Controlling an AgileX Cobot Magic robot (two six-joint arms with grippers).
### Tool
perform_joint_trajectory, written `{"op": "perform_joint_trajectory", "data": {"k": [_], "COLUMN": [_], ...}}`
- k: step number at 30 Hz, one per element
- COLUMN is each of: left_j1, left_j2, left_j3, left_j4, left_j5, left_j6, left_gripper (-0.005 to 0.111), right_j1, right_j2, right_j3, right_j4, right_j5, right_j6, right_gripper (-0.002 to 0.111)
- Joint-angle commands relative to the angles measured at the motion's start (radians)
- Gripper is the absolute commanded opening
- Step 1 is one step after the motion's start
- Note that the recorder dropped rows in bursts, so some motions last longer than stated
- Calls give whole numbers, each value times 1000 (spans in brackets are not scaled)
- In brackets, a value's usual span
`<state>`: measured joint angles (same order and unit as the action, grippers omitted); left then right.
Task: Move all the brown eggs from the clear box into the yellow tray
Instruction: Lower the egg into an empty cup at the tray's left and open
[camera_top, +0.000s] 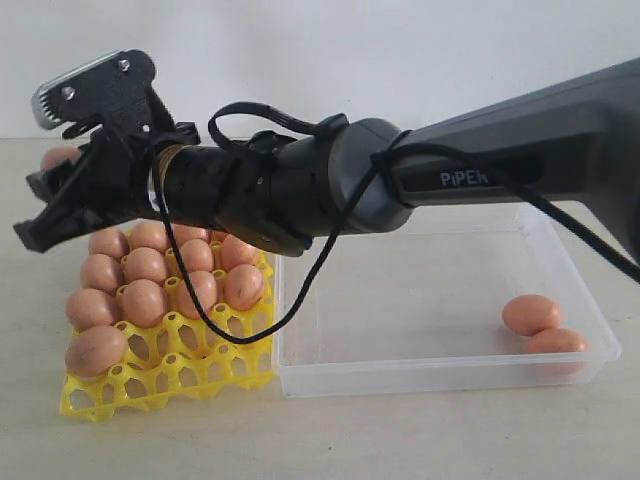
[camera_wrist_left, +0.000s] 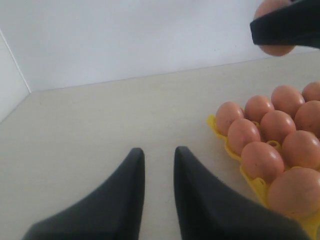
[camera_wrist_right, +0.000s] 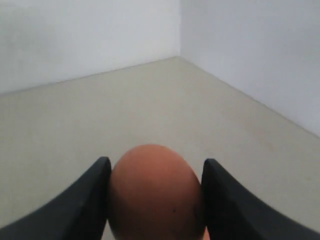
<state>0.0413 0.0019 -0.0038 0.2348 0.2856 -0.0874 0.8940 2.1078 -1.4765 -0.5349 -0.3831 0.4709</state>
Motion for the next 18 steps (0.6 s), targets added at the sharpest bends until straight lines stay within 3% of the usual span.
{"op": "perform_joint_trajectory", "data": {"k": [1, 4, 7, 12, 18], "left_j1": [-5, -5, -5, -5, -5], "left_j2": [-2, -2, -2, -2, -2], "left_j3": [4, 4, 4, 4, 4], "left_j4": [-2, -2, -2, -2, -2], "left_j5": [-2, -2, -2, -2, -2], "left_j6": [-2, -2, -2, -2, -2], "left_gripper": [22, 22, 22, 22, 22], "right_j1": [-16, -16, -16, -45, -101], "right_j2": [-13, -25, -41, -56, -55], "right_j3": [0, 0, 0, 101, 306], "right_j4": [-323, -321, -323, -314, -260], "right_j5": [93, 143, 43, -356, -734], "right_j6": [152, 173, 277, 449, 499], "right_gripper": [0, 0, 0, 0, 0]}}
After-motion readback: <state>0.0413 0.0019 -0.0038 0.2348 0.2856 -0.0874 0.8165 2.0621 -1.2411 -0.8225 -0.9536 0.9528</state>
